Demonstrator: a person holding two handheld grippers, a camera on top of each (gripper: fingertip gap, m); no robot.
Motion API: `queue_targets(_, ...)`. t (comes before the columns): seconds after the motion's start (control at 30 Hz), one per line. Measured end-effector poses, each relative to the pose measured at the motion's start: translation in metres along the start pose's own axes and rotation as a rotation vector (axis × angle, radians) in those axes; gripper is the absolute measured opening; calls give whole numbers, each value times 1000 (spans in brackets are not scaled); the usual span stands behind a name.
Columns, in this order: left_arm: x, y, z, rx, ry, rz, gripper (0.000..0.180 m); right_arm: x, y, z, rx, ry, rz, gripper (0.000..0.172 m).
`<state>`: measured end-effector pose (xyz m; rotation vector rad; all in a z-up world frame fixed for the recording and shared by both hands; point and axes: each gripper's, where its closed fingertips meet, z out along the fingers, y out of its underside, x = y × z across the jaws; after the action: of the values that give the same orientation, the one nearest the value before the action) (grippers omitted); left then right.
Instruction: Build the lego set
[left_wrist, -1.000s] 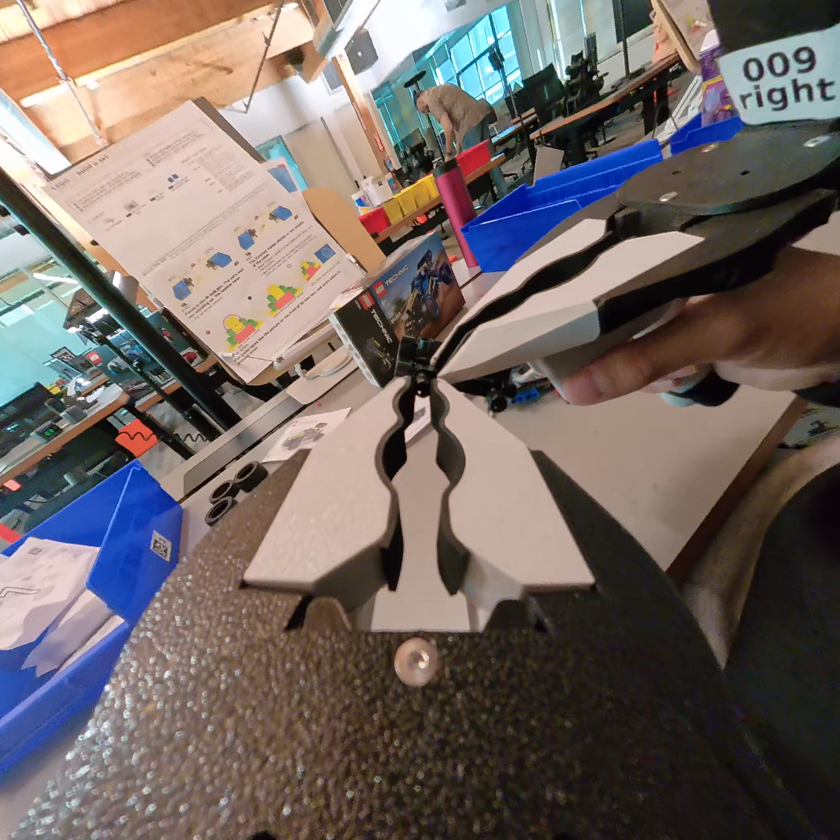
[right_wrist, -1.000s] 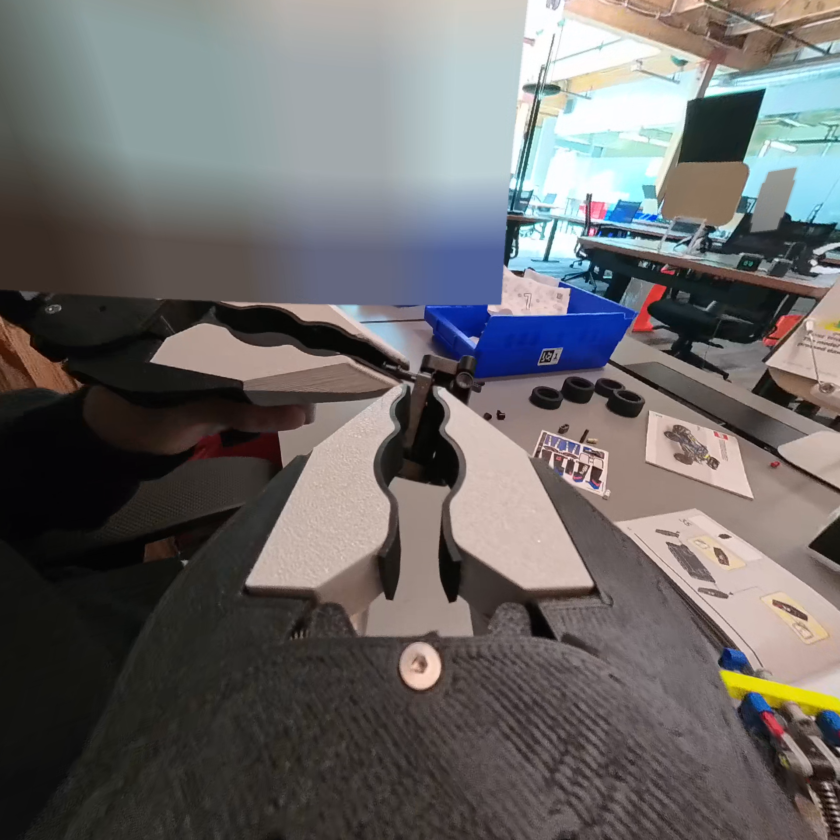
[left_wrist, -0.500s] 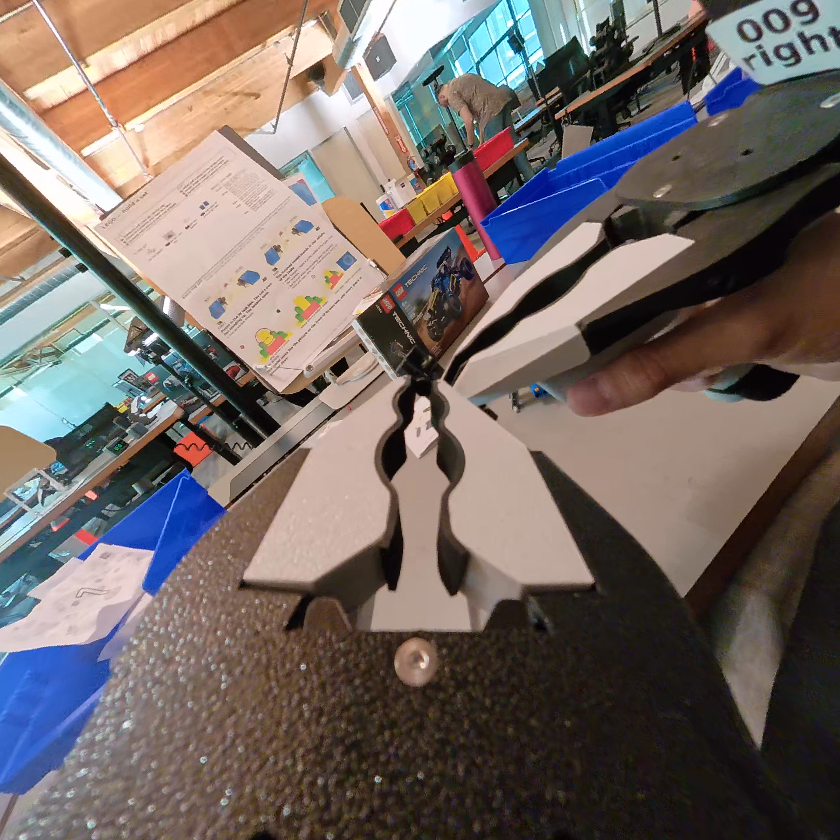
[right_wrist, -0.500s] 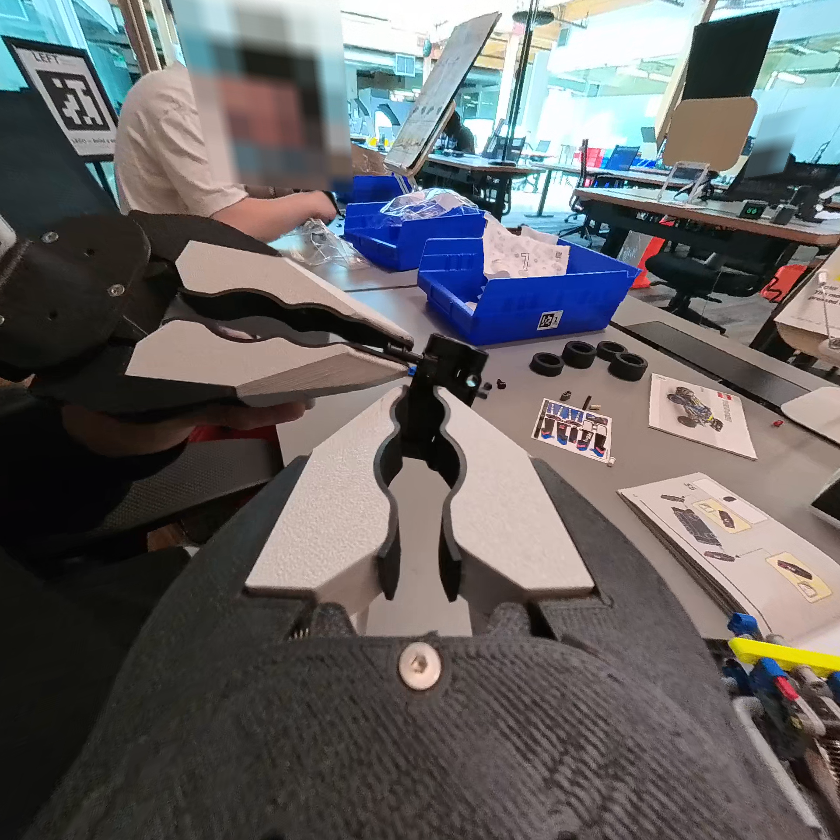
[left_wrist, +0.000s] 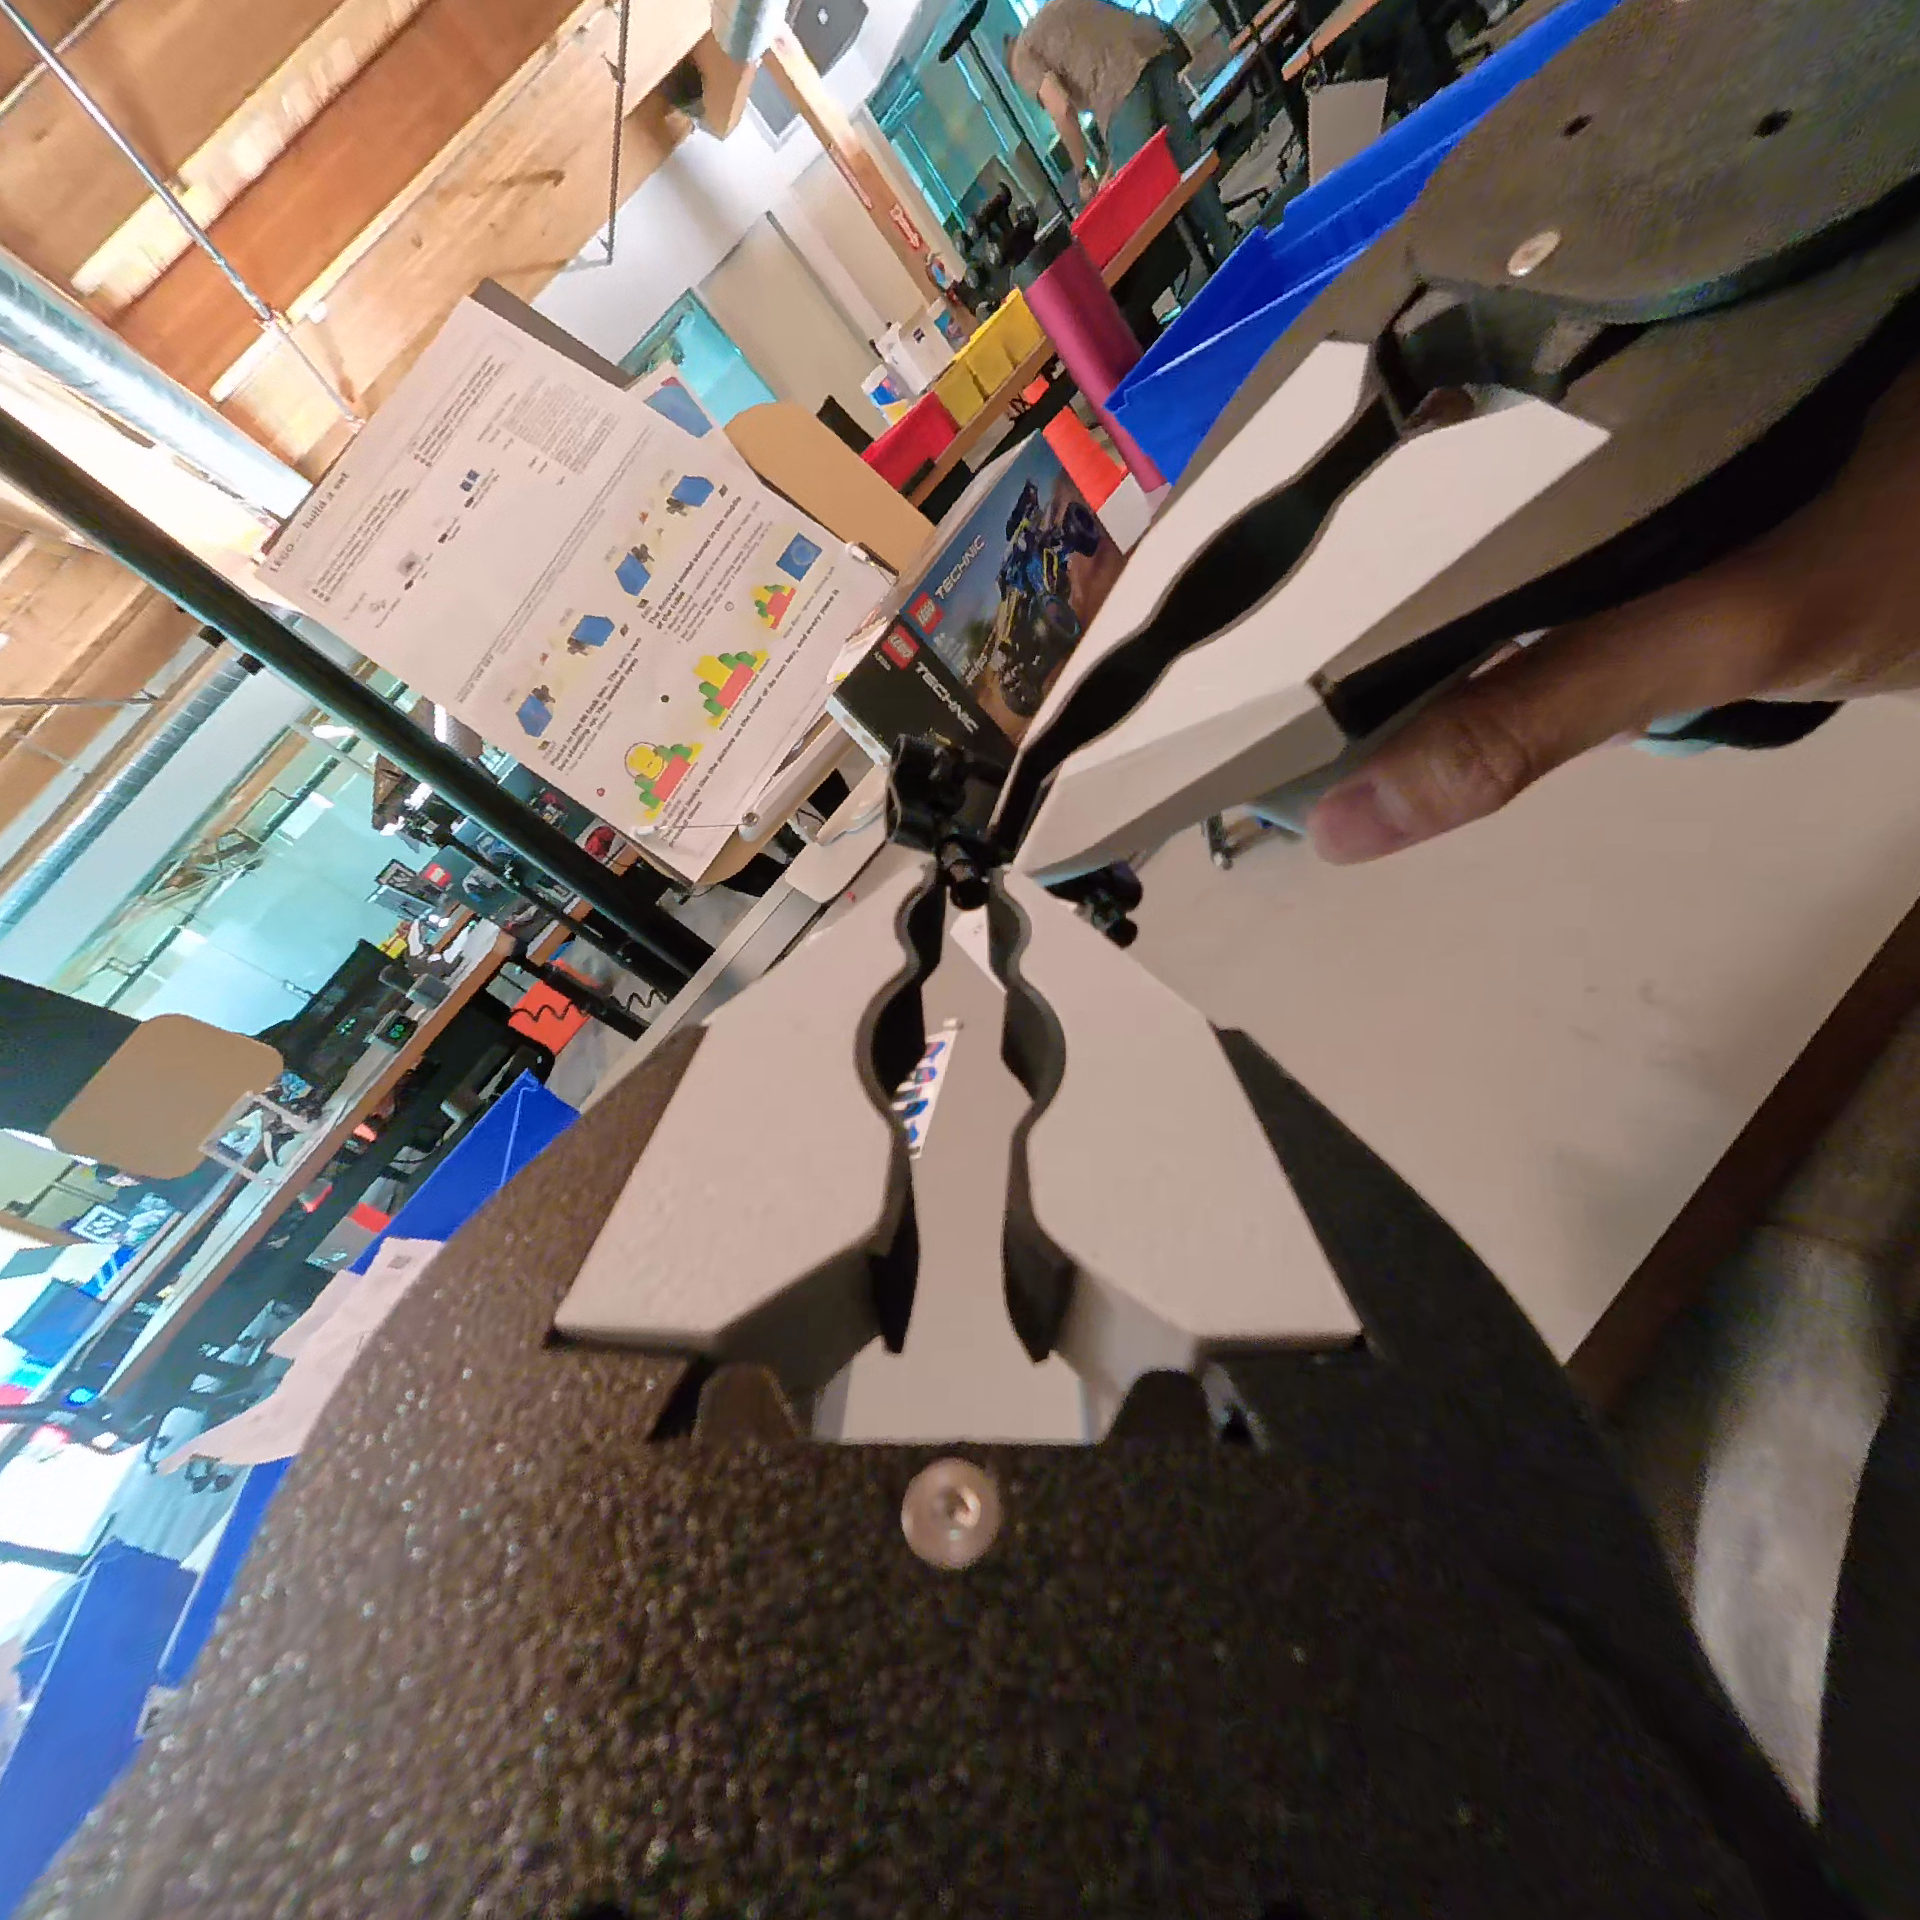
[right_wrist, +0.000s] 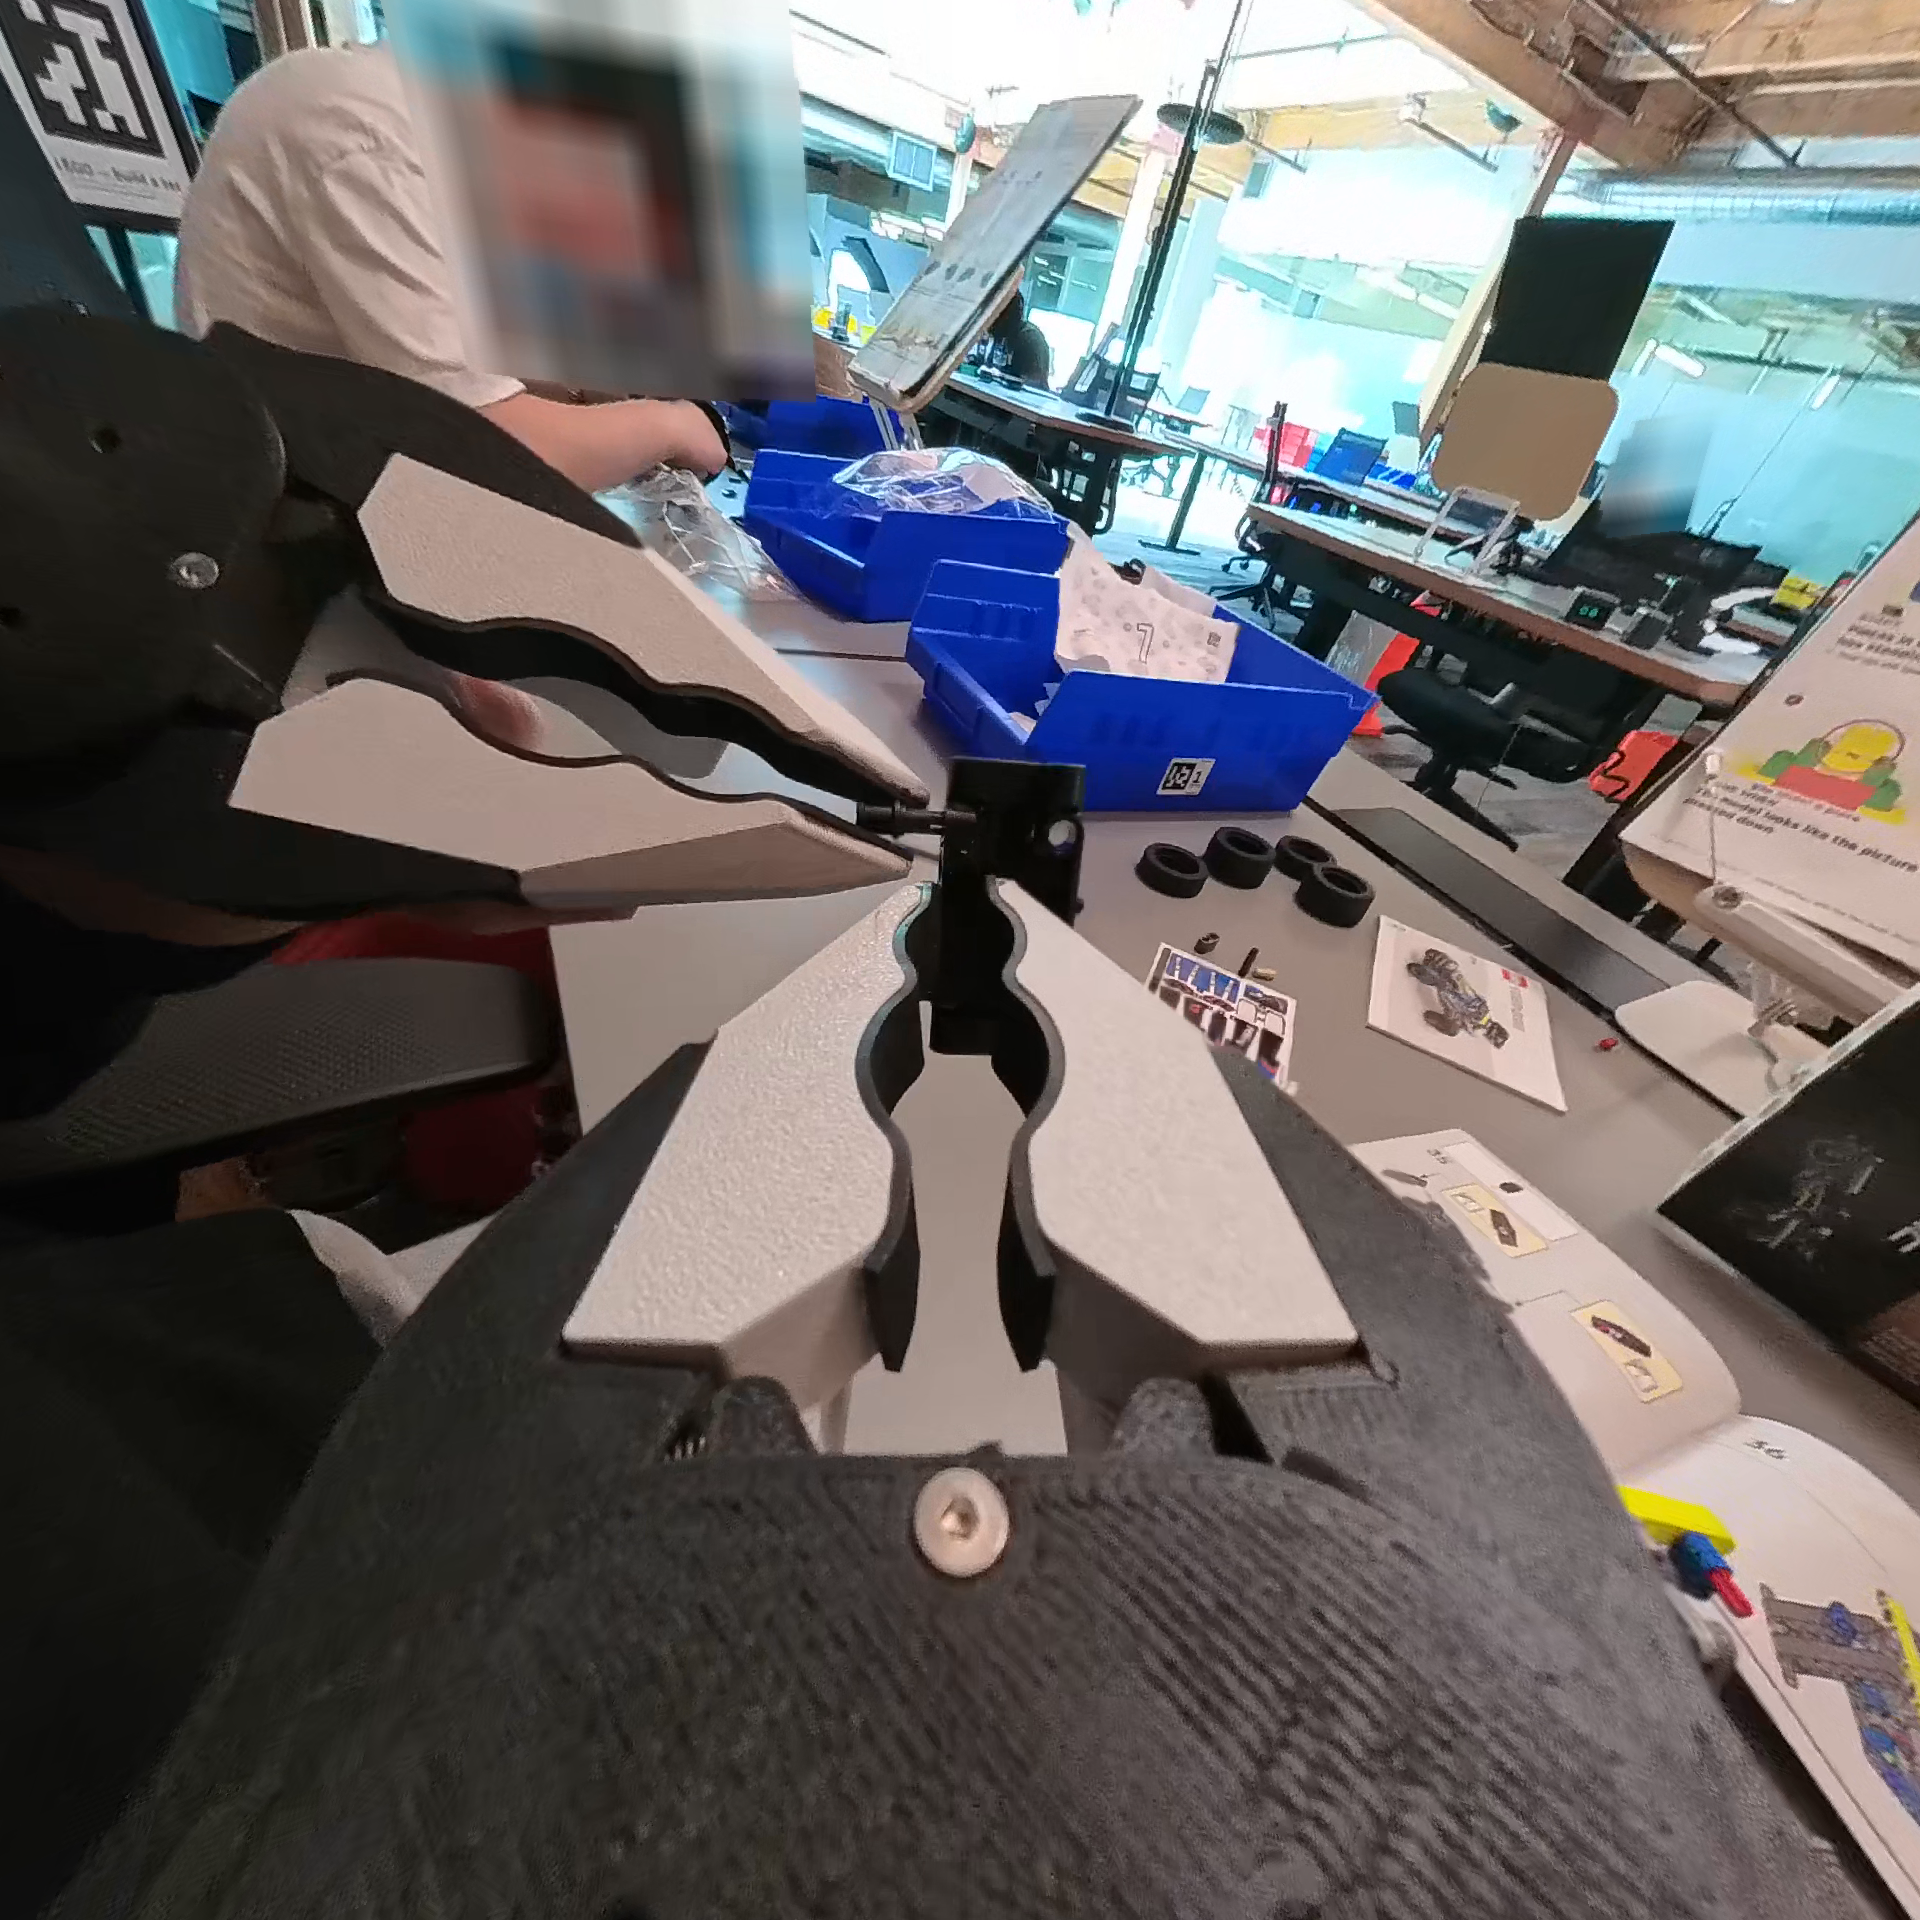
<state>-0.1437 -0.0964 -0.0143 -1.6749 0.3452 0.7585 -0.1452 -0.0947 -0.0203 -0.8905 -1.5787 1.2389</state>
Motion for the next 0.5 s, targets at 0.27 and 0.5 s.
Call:
queue_targets(0.27,0,7,0,25,63,-135,3,-5,-3,-3,-20,0,-137,4)
queue_targets(0.5,0,6,2,68,99,-235,3,-5,-2,-3,-18,13,-180,3)
